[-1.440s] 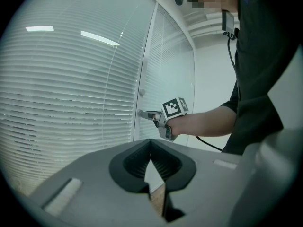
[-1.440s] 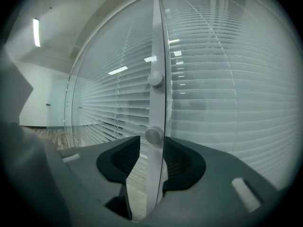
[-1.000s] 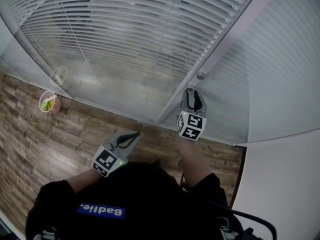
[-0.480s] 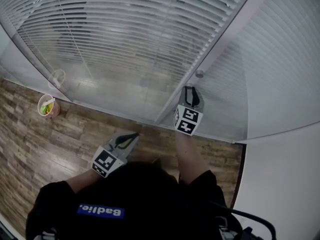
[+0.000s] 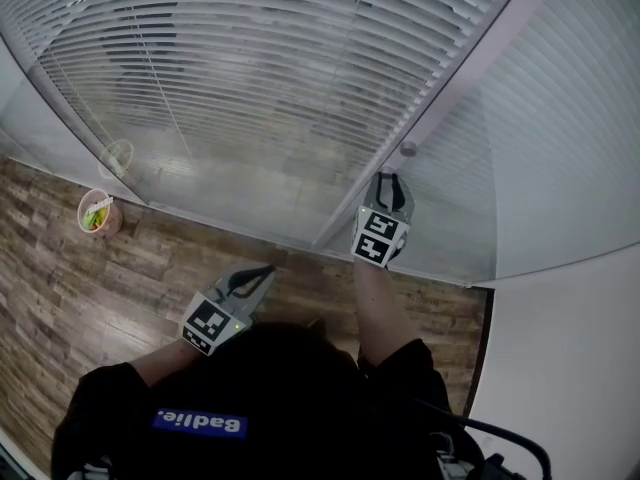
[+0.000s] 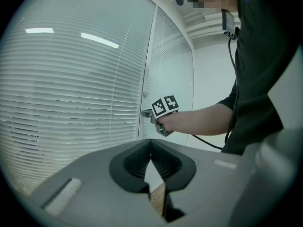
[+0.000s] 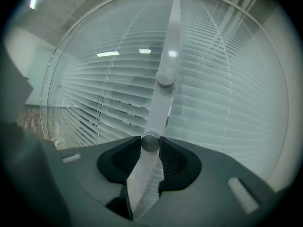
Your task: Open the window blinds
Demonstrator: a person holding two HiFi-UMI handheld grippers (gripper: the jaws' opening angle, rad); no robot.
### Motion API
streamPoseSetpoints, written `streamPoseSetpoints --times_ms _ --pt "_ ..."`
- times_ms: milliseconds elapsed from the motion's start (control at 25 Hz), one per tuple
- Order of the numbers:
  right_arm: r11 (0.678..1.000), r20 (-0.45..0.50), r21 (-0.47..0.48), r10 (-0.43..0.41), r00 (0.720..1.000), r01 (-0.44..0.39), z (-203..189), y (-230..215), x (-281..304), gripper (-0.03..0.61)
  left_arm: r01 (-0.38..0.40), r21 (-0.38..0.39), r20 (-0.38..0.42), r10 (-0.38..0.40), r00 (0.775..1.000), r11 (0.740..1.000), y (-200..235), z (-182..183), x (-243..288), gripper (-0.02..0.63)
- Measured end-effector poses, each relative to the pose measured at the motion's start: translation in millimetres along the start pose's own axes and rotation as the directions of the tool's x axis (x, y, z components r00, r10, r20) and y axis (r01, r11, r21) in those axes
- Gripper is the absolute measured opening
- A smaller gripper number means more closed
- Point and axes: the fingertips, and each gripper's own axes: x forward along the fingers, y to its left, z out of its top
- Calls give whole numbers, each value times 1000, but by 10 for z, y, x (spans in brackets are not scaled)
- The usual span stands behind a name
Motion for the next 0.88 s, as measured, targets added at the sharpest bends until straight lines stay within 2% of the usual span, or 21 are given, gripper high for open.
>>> streamPoseSetpoints --times_ms 280,440,560,680,880 --pt "982 -5 -185 -30 1000 29 -32 17 8 123 5 -3 1 -5 1000 1000 25 -24 -36 0" --pt "955 -7 -294 -43 999 39 -41 25 16 123 9 -3 5 -9 1000 1000 21 -22 -31 0" --pt "913 -7 -406 -50 999 43 -37 35 12 123 11 -6 8 -11 1000 1000 14 -9 -40 0" --pt "855 -3 -517 -53 999 44 -52 45 20 123 10 -8 8 -10 1000 1000 9 -15 -35 0" --pt "771 5 -635 -56 998 46 -106 83 33 123 12 -10 7 -11 1000 1000 5 -64 -24 0"
